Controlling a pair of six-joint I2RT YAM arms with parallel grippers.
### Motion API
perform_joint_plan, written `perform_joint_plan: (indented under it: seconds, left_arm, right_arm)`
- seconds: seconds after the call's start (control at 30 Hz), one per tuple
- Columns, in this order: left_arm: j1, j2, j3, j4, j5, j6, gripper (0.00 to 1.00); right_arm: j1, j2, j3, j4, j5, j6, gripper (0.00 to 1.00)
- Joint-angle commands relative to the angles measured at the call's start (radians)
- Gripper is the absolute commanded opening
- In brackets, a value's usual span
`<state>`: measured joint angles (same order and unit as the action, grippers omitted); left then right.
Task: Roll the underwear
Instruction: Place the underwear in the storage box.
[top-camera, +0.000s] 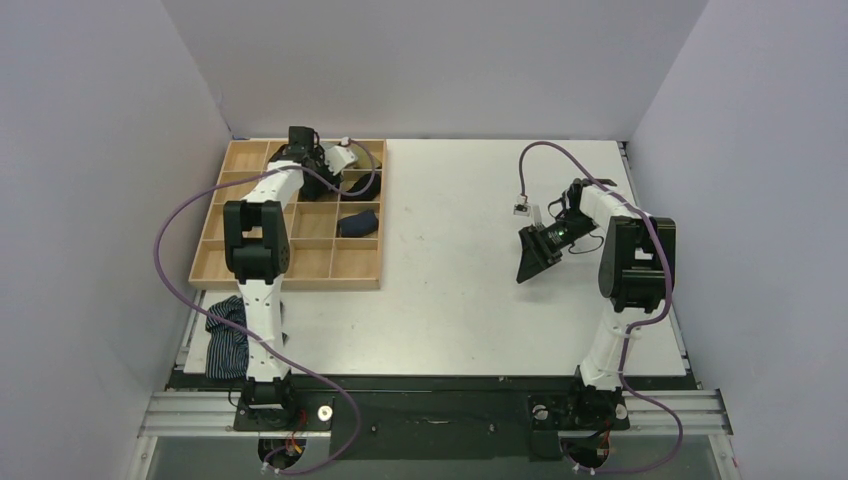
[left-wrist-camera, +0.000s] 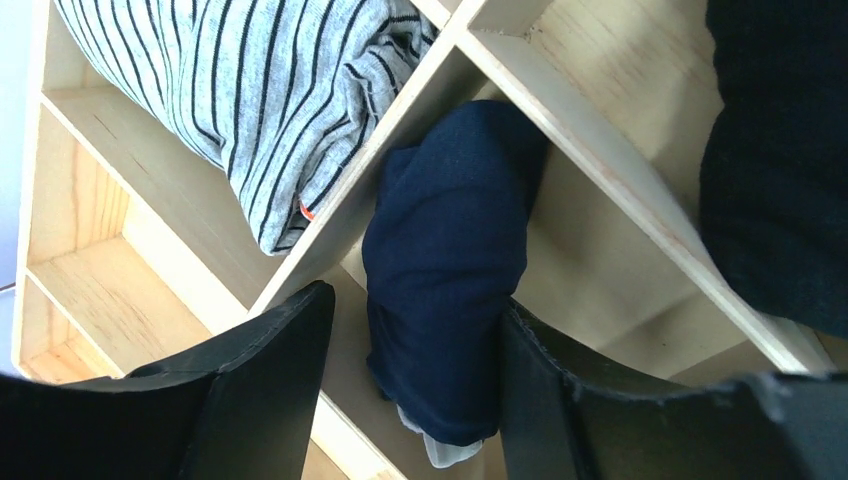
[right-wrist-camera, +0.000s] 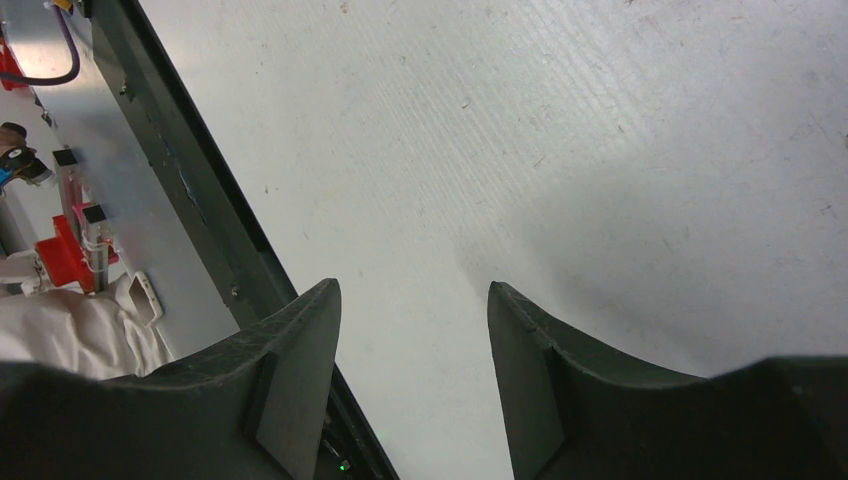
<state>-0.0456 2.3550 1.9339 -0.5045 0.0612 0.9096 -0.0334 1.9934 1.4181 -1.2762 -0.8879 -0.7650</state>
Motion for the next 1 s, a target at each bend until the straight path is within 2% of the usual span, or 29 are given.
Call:
perform_joint_plan:
  seconds: [0.0,0.23,0.47,0.67,0.97]
  left_arm:
    - [0.002,0.029,0.048,-0.112,0.044,-0.006,0.56]
    - [0.003,0.023,0.113,-0.199,0.074,-0.024,0.61]
    - [0.004,0.007,0.143,-0.25,0.092,-0.039,0.73]
    - [0.016,-0.03,0.147,-0.258,0.128,-0.071,0.74]
    - [0.071,-0.117,0.114,-0.2,0.196,-0.197,0.75]
  right_arm:
    - [-0.007,0.01,0.011,-0.01,-0.034,-0.016,0.52]
    - [-0.009,0.015,0.017,-0.026,-0.036,-0.03,0.52]
    - [-0.013,0.023,0.024,-0.055,-0.047,-0.06,0.52]
    - [-0.013,0.025,0.032,-0.074,-0.054,-0.078,0.52]
    - [-0.015,0.013,0.035,-0.075,-0.057,-0.082,0.52]
